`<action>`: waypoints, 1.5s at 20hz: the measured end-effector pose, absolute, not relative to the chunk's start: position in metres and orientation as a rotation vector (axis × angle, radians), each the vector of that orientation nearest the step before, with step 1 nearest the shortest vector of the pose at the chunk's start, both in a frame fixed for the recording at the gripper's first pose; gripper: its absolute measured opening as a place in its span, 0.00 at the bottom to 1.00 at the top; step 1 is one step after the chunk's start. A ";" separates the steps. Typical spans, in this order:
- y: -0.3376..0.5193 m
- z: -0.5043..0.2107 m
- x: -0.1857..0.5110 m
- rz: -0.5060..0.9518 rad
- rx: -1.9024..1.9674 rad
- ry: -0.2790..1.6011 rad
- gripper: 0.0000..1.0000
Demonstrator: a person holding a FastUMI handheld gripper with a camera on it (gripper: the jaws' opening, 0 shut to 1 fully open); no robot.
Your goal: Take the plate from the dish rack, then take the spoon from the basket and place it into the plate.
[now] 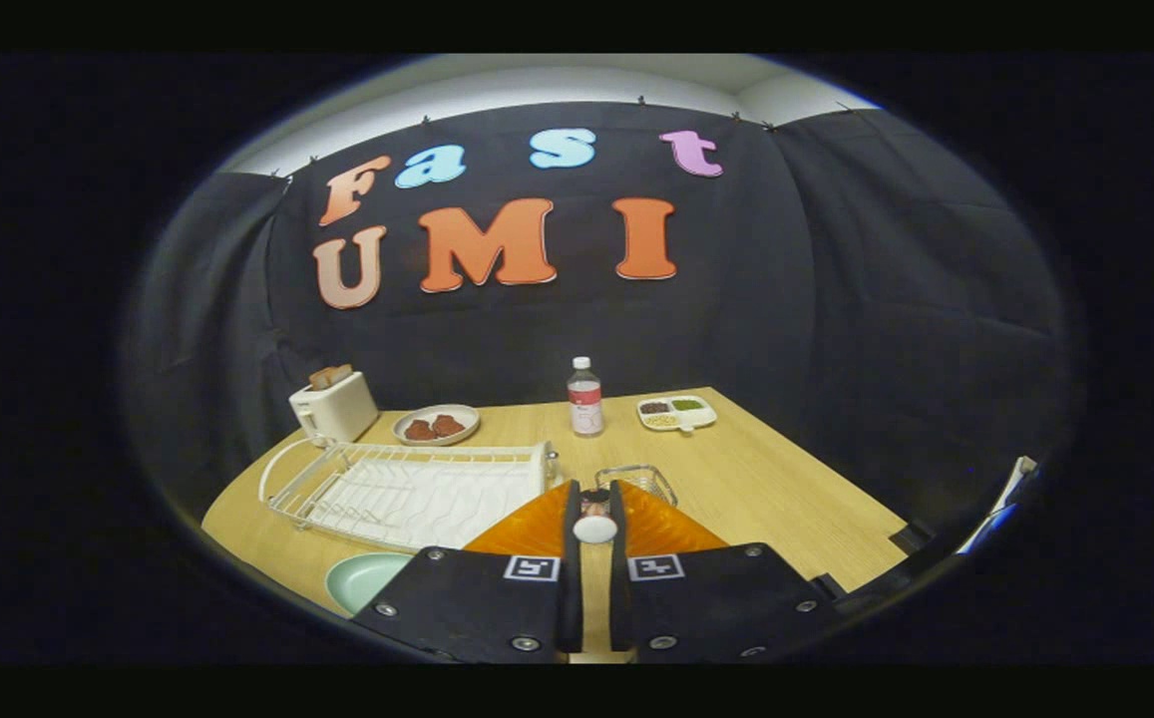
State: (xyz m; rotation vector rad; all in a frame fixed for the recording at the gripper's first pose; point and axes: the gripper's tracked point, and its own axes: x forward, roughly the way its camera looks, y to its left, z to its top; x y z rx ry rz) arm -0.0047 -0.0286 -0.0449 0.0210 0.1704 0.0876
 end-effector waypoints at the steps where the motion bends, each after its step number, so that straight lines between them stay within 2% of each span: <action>1: -0.019 -0.043 -0.015 0.112 0.025 0.169 0.11; 10: 0.071 -0.058 -0.070 0.370 -0.007 0.187 0.11; 17: 0.126 -0.107 -0.086 0.531 -0.034 0.262 0.11; 27: 0.161 -0.170 -0.072 0.621 -0.098 0.347 0.11; 30: 0.159 -0.179 -0.069 0.613 -0.114 0.373 0.15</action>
